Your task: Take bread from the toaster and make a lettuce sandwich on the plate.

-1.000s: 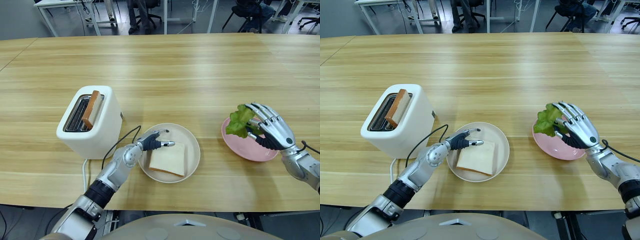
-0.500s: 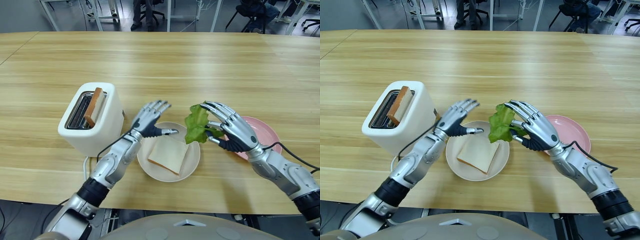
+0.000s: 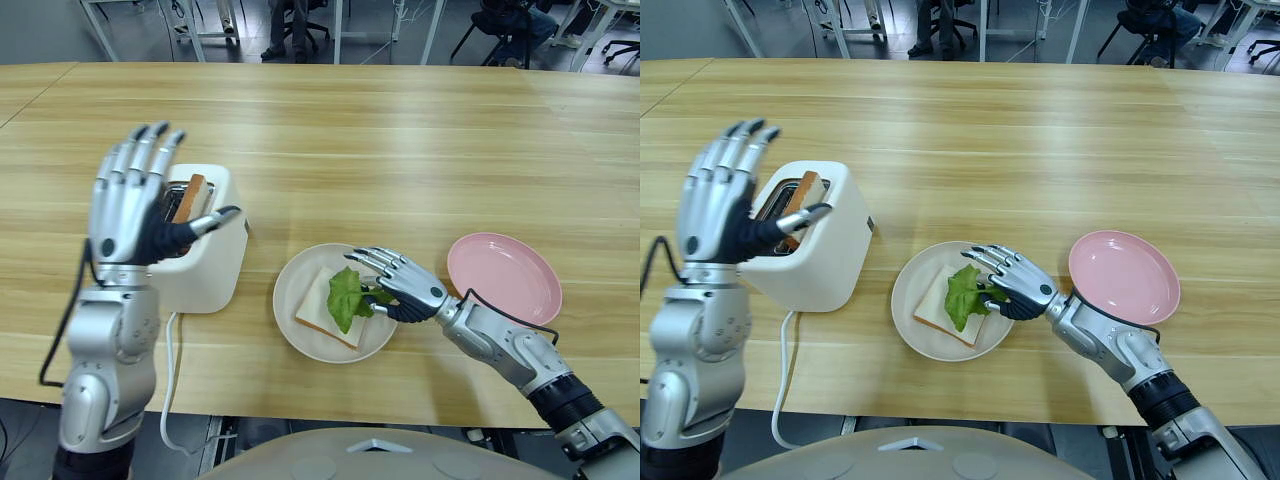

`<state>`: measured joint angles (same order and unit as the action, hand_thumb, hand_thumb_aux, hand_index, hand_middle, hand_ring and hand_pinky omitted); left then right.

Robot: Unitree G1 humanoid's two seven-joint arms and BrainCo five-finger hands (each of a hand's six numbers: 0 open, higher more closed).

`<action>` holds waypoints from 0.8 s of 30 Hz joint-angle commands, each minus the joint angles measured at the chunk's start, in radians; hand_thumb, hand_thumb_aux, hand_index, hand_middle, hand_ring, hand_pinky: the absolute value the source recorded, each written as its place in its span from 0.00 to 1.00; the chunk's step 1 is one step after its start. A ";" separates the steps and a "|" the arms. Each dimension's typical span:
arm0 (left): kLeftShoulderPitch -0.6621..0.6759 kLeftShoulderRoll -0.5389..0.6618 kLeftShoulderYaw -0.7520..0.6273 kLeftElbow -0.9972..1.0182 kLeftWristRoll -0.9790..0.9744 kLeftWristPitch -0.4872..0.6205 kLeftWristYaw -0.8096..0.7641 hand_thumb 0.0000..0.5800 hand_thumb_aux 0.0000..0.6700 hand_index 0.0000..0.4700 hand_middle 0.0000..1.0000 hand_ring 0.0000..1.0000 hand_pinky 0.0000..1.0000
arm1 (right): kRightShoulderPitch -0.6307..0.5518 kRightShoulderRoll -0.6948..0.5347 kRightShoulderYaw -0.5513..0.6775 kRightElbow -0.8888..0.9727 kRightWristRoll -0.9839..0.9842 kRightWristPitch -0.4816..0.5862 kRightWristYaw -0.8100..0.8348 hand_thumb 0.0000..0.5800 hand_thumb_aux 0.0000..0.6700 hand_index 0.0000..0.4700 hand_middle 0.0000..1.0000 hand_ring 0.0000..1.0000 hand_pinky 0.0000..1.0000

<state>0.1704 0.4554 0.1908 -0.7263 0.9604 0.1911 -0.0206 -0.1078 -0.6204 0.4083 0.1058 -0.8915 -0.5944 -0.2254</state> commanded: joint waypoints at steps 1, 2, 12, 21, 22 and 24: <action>0.020 0.005 0.055 0.029 0.051 0.052 -0.057 0.00 0.00 0.00 0.00 0.00 0.00 | -0.018 0.018 0.013 0.007 -0.043 0.016 0.001 1.00 1.00 0.98 0.00 0.00 0.00; 0.025 0.005 0.058 0.046 0.065 0.063 -0.072 0.00 0.00 0.00 0.00 0.00 0.00 | -0.023 0.022 0.015 0.012 -0.050 0.017 -0.004 1.00 1.00 0.98 0.00 0.00 0.00; -0.011 -0.021 -0.090 0.289 0.103 0.135 -0.234 0.00 0.00 0.00 0.00 0.00 0.00 | -0.007 0.058 -0.034 -0.069 -0.025 0.047 -0.051 0.00 0.00 0.00 0.00 0.00 0.00; -0.109 -0.016 -0.166 0.432 0.077 0.150 -0.253 0.88 0.65 0.64 0.00 0.00 0.00 | 0.061 0.072 -0.154 -0.164 0.115 0.038 -0.049 0.00 0.00 0.00 0.00 0.00 0.00; -0.117 -0.014 -0.162 0.442 0.071 0.149 -0.240 1.00 1.00 0.98 0.00 0.00 0.00 | 0.070 0.074 -0.159 -0.178 0.125 0.032 -0.046 0.00 0.00 0.00 0.00 0.00 0.00; -0.132 -0.017 -0.148 0.443 0.050 0.141 -0.205 1.00 1.00 0.98 0.00 0.00 0.00 | 0.082 0.078 -0.164 -0.198 0.135 0.025 -0.042 0.00 0.00 0.00 0.00 0.00 0.00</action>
<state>0.0359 0.4374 0.0481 -0.3331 1.0331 0.3310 -0.2356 -0.0374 -0.5457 0.2577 -0.0629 -0.7723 -0.5582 -0.2854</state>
